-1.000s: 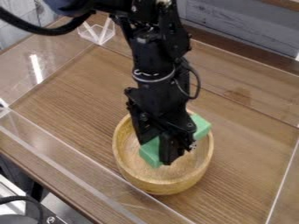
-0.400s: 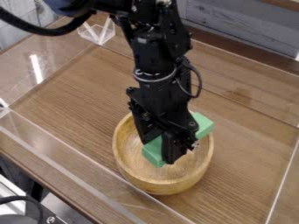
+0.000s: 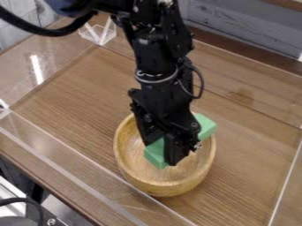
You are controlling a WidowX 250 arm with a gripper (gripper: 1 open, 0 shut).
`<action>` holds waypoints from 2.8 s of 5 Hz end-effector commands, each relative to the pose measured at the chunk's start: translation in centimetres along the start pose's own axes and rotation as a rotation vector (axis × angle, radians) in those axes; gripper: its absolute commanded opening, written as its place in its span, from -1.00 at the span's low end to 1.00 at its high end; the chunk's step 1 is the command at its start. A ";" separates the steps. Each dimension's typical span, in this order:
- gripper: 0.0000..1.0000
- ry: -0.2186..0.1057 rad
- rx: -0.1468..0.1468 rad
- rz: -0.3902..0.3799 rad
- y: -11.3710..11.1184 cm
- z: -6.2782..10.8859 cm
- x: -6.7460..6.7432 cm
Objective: Put the green block in the brown bowl
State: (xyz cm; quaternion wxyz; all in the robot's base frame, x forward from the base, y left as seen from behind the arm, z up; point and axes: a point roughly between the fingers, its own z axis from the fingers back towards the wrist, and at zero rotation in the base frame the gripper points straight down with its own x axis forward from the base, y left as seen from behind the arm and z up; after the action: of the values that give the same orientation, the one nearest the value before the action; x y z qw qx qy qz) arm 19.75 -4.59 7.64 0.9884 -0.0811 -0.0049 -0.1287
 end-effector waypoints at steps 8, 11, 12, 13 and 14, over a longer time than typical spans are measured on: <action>1.00 -0.042 -0.017 0.021 0.7 0.8 1.9; 1.00 -0.053 -0.014 0.010 1.0 1.2 4.1; 1.00 -0.061 -0.012 0.007 1.2 1.5 5.0; 1.00 -0.071 -0.011 0.002 1.2 1.8 5.8; 1.00 -0.079 -0.011 -0.005 1.2 1.9 6.6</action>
State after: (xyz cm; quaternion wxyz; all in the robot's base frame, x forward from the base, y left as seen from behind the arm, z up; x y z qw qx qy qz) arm 25.59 -4.68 8.32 0.9880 -0.0925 -0.0187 -0.1222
